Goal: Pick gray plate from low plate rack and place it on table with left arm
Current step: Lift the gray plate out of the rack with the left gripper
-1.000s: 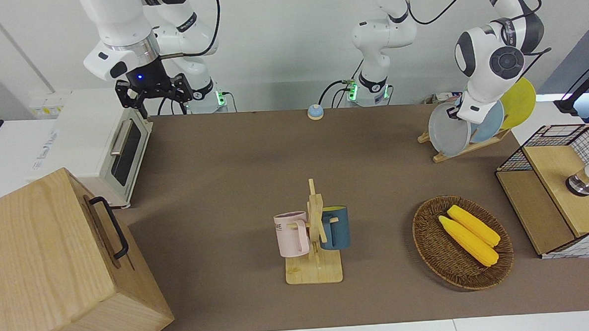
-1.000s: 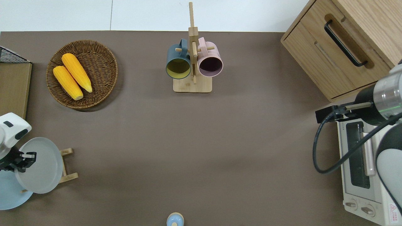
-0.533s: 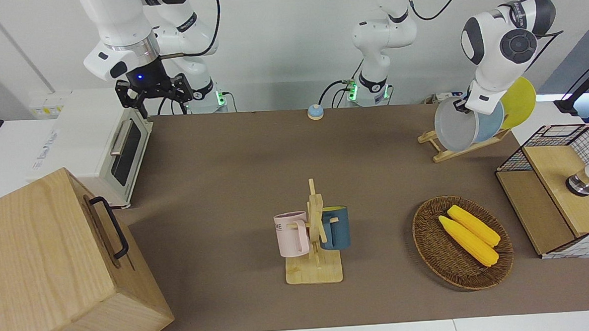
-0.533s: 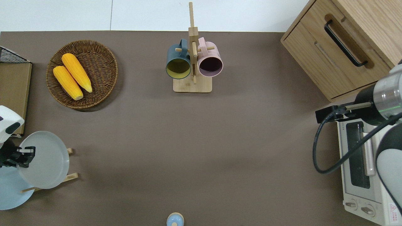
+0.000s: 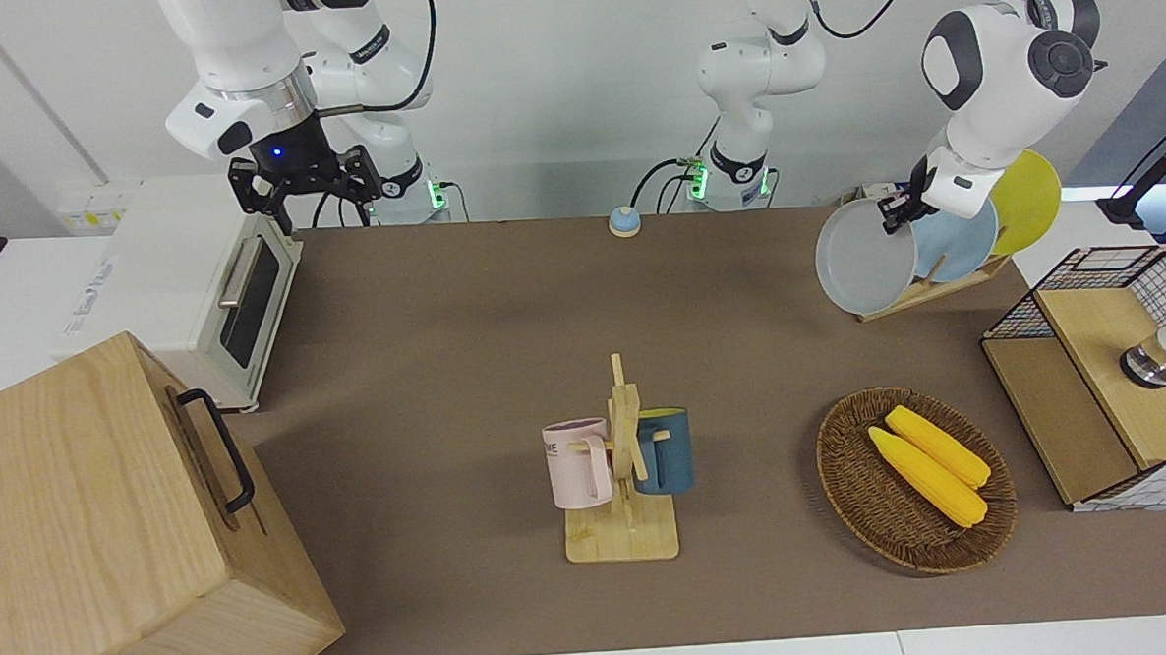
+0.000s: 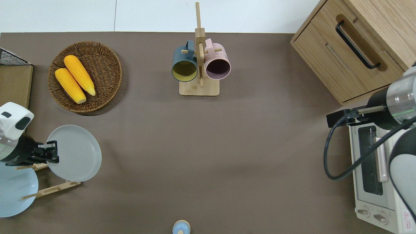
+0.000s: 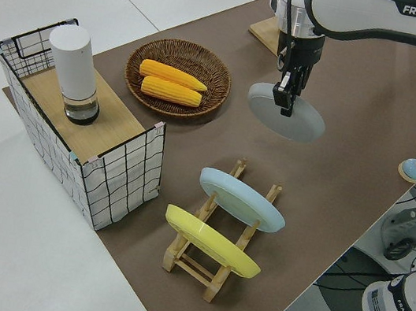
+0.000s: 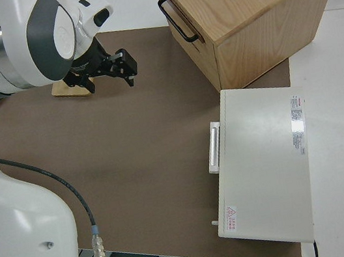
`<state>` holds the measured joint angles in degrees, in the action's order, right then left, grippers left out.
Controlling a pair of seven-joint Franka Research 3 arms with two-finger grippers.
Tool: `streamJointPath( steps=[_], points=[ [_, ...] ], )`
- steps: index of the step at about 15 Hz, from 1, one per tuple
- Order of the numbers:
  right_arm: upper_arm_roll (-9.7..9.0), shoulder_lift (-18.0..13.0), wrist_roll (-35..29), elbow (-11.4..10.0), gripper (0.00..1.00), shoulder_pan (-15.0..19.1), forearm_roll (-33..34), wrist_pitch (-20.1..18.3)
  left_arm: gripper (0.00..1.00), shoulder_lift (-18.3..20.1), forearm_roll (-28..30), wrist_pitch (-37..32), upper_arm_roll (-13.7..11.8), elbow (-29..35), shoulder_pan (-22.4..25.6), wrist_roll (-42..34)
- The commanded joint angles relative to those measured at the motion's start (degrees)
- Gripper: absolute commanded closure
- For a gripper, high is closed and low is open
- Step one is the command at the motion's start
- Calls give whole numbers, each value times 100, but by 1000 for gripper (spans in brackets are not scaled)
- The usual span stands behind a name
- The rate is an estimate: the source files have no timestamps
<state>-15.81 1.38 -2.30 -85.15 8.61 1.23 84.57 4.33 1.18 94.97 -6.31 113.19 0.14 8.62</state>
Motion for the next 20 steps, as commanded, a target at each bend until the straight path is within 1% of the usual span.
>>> streamJointPath(
  steps=[1, 3, 4, 5, 7, 9, 13, 16, 18, 20],
  points=[
    [-98, -15, -69, 51, 17, 106, 8, -81, 1000, 199, 311, 661, 130, 597, 47, 123],
    [-98, -15, -69, 51, 17, 106, 8, -81, 1000, 270, 400, 1039, 174, 940, 56, 184],
    [-98, -7, -69, 51, 17, 106, 8, -81, 1000, 339, 400, 1223, 270, 1116, 65, 219],
    [-98, -6, -69, 51, 17, 106, 8, -81, 1000, 392, 400, 1434, 306, 1309, 65, 263],
    [-98, -15, -69, 51, 17, 106, 8, -81, 1000, 480, 400, 1707, 323, 1591, 74, 272],
    [-98, -15, -69, 51, 17, 115, 8, -81, 1000, 525, 392, 1823, 324, 1776, 74, 263],
    [-98, -6, -69, 51, 17, 106, 8, -81, 1000, 428, 374, 1884, 324, 1900, 65, 272],
    [-98, -15, -69, 51, 17, 106, 8, -81, 1000, 332, 321, 1955, 429, 1917, 65, 420],
    [-98, -7, -69, 51, 17, 106, 8, -81, 1000, 78, 312, 2173, 534, 1917, 65, 676],
    [-98, -15, -69, 51, 17, 106, 8, -81, 1000, -116, 260, 2341, 613, 1943, 56, 694]
  ],
)
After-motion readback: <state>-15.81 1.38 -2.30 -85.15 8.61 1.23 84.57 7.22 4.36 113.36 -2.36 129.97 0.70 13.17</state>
